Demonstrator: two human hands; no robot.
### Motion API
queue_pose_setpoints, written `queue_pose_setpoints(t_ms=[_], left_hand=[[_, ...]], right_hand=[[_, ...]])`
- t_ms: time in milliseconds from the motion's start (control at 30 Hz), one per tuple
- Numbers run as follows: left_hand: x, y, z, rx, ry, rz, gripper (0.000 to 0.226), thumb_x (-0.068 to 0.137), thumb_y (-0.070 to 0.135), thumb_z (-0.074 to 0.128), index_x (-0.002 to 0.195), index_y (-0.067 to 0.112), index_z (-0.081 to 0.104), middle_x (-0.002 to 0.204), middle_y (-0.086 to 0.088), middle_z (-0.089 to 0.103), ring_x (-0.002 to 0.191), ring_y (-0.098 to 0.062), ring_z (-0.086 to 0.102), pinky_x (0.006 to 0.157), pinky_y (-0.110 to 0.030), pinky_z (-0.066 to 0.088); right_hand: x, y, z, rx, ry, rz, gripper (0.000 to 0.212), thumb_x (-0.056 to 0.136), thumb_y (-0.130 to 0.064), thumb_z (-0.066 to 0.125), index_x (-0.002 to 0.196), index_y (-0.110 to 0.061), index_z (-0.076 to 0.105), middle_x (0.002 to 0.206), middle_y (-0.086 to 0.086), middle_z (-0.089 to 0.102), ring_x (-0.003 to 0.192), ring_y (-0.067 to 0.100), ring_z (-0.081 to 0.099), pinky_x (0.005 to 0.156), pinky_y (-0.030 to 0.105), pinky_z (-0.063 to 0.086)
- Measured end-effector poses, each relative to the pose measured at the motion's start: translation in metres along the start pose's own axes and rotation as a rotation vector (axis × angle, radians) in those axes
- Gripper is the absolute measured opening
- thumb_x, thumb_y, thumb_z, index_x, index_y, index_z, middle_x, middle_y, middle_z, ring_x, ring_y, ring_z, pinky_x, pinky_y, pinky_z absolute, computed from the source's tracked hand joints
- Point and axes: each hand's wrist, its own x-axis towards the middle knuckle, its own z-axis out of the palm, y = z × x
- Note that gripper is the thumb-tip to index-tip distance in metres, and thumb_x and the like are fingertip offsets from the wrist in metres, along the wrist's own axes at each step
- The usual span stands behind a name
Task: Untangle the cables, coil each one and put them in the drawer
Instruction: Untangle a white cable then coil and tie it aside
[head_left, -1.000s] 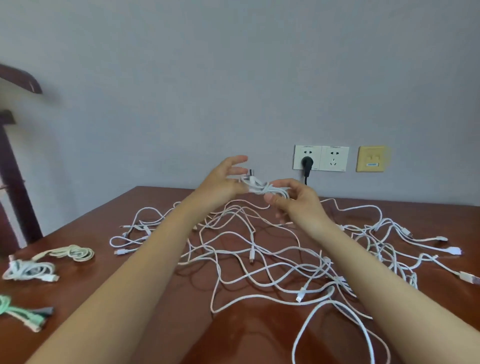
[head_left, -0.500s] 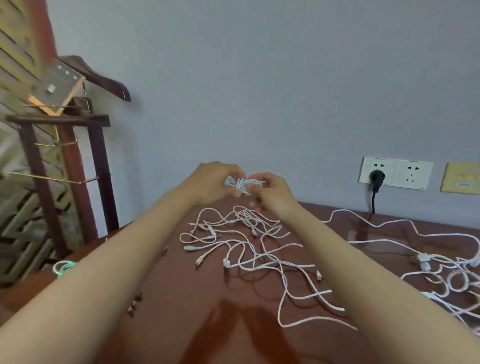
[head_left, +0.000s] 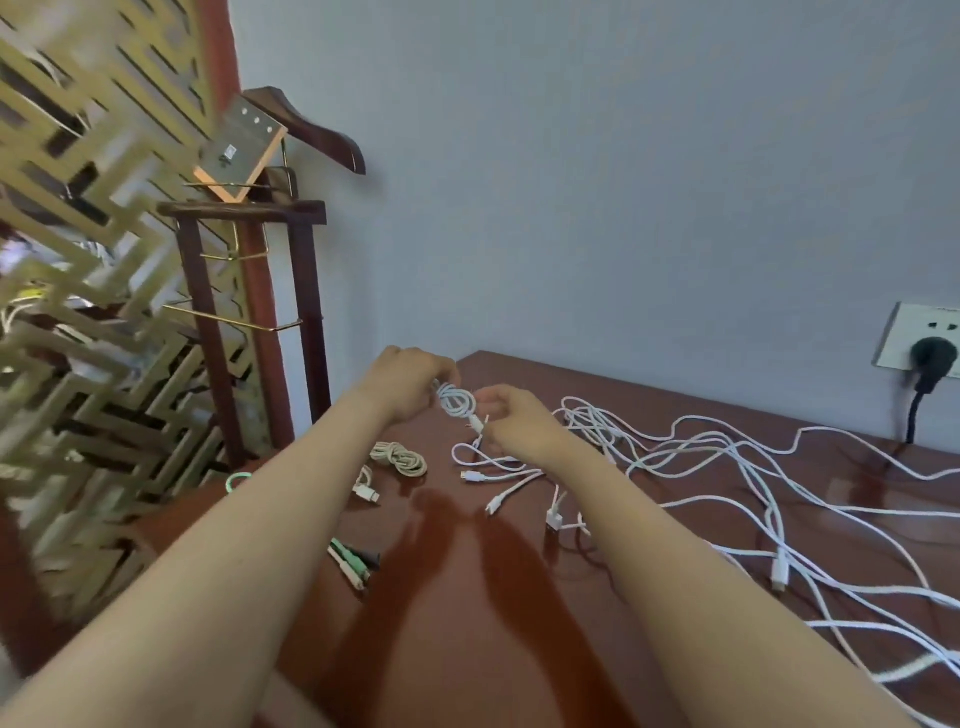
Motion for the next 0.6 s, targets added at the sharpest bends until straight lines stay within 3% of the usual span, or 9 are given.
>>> queue_pose_setpoints(t_ms=[67,100,167,233,367,600], left_hand=[[-0.001,-0.005,0.01,0.026,-0.041,-0.044,0.034,0.087,0.003,0.05,0.114,0.02,0.06,0.115,-0.003,0.064,0.11,-0.024,0.054,0.08,-0.025,0.028],[-0.001,-0.006,0.015,0.039,-0.057,-0.063,0.033,0.088,0.002,0.049,0.115,0.018,0.06,0.117,-0.005,0.063,0.111,-0.025,0.053,0.082,-0.026,0.031],[-0.001,-0.009,0.025,0.074,-0.093,-0.104,0.032,0.088,0.002,0.049,0.115,0.016,0.059,0.12,-0.006,0.062,0.113,-0.027,0.053,0.085,-0.028,0.035],[-0.002,-0.011,0.034,0.113,-0.138,-0.138,0.029,0.089,0.004,0.049,0.114,0.016,0.059,0.12,-0.008,0.06,0.112,-0.029,0.053,0.086,-0.03,0.038],[-0.001,-0.009,0.048,0.152,-0.193,-0.164,0.034,0.092,0.004,0.048,0.12,0.018,0.059,0.123,-0.01,0.058,0.114,-0.03,0.054,0.089,-0.032,0.042],[-0.002,-0.003,0.037,0.045,-0.206,-0.171,0.047,0.091,-0.005,0.043,0.131,0.019,0.05,0.136,-0.007,0.05,0.123,-0.025,0.048,0.095,-0.03,0.037]], right_hand=[[-0.002,0.007,0.0,-0.081,-0.036,-0.004,0.041,0.09,-0.001,0.046,0.13,-0.009,0.047,0.129,0.008,0.054,0.102,0.014,0.05,0.073,0.016,0.044],[-0.003,0.012,-0.002,-0.117,-0.035,-0.006,0.041,0.091,0.001,0.043,0.13,-0.009,0.047,0.129,0.008,0.053,0.102,0.014,0.049,0.064,0.013,0.04],[-0.005,0.022,-0.005,-0.179,-0.024,-0.006,0.042,0.09,0.004,0.038,0.128,-0.009,0.05,0.128,0.01,0.055,0.106,0.019,0.053,0.06,0.012,0.039],[-0.007,0.031,-0.007,-0.218,-0.042,0.006,0.046,0.086,0.008,0.038,0.126,-0.01,0.053,0.126,0.01,0.056,0.109,0.021,0.054,0.069,0.012,0.043],[-0.013,0.039,-0.007,-0.376,-0.129,-0.001,0.047,0.084,0.003,0.049,0.127,-0.014,0.053,0.133,0.008,0.053,0.121,0.022,0.049,0.097,0.027,0.041],[-0.015,0.042,-0.005,-0.722,-0.138,-0.058,0.032,0.093,-0.006,0.041,0.12,-0.011,0.058,0.129,0.012,0.047,0.12,0.03,0.044,0.098,0.033,0.039]])
